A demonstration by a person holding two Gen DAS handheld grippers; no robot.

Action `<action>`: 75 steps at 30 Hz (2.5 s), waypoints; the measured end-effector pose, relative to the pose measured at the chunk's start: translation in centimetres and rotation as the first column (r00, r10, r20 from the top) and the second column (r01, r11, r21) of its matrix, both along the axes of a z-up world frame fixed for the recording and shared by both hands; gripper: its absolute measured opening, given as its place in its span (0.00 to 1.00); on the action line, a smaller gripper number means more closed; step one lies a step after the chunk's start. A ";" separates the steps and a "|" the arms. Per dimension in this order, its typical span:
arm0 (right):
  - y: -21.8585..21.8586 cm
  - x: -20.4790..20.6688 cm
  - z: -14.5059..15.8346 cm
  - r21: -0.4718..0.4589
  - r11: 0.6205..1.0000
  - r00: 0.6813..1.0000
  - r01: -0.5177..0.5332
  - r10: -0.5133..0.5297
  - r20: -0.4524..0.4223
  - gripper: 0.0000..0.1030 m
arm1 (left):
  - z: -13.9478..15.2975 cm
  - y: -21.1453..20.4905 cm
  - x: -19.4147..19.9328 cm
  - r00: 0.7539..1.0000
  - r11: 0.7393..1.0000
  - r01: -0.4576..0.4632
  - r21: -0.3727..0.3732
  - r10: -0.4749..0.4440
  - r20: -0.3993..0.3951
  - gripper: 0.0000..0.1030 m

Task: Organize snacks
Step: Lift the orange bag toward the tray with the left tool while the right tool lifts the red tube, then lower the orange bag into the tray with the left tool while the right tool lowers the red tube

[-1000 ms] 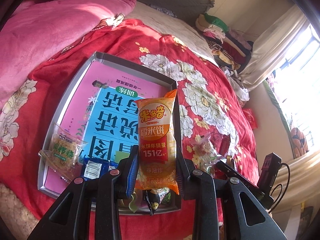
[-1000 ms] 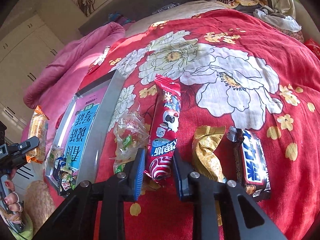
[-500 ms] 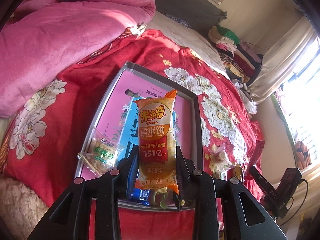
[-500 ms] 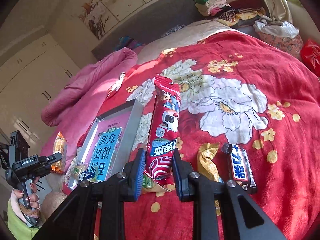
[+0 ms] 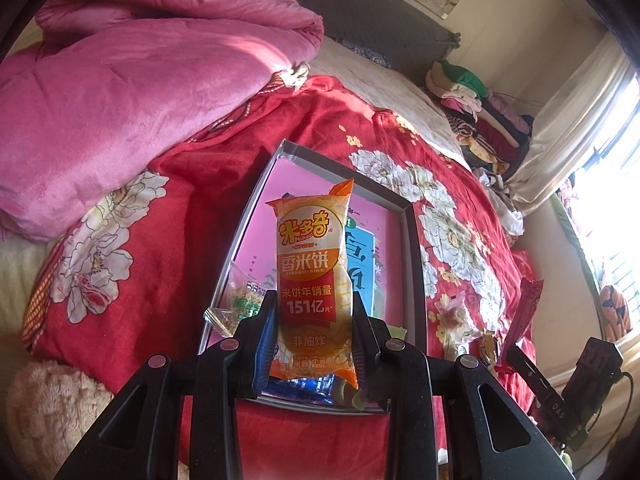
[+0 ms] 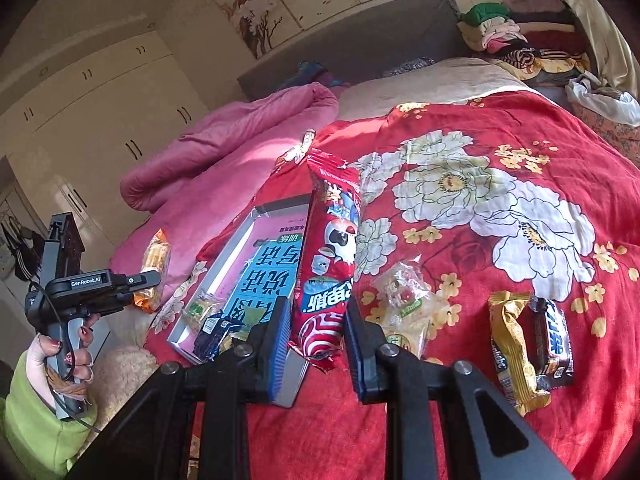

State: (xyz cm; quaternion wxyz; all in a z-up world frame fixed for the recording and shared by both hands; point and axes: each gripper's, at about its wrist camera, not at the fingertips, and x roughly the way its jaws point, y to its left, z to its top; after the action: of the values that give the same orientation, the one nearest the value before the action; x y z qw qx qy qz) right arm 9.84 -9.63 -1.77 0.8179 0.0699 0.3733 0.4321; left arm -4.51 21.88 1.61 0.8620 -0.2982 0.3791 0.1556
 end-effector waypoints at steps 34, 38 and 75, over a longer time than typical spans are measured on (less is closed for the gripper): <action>5.5 -3.8 -0.4 -0.042 0.989 0.990 -0.138 0.139 0.003 0.26 | -4.5 -1.7 1.0 0.974 0.989 0.111 0.097 -0.088 -0.210 0.33; 5.7 -3.8 -0.8 -0.036 0.989 0.989 -0.146 0.146 -0.020 0.26 | -4.9 -1.7 1.1 0.971 0.989 0.115 0.098 -0.091 -0.222 0.33; 9.3 -2.7 -4.7 -0.170 0.978 0.990 -0.117 0.103 -0.092 0.27 | -6.2 -2.1 1.8 0.965 0.985 0.141 0.098 -0.114 -0.238 0.33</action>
State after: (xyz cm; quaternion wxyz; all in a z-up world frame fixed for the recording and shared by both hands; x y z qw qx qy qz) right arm 7.11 -0.32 -6.43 0.7797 -0.0053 0.4465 0.4390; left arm -2.73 19.82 -4.63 0.8359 -0.2033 0.4858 0.1546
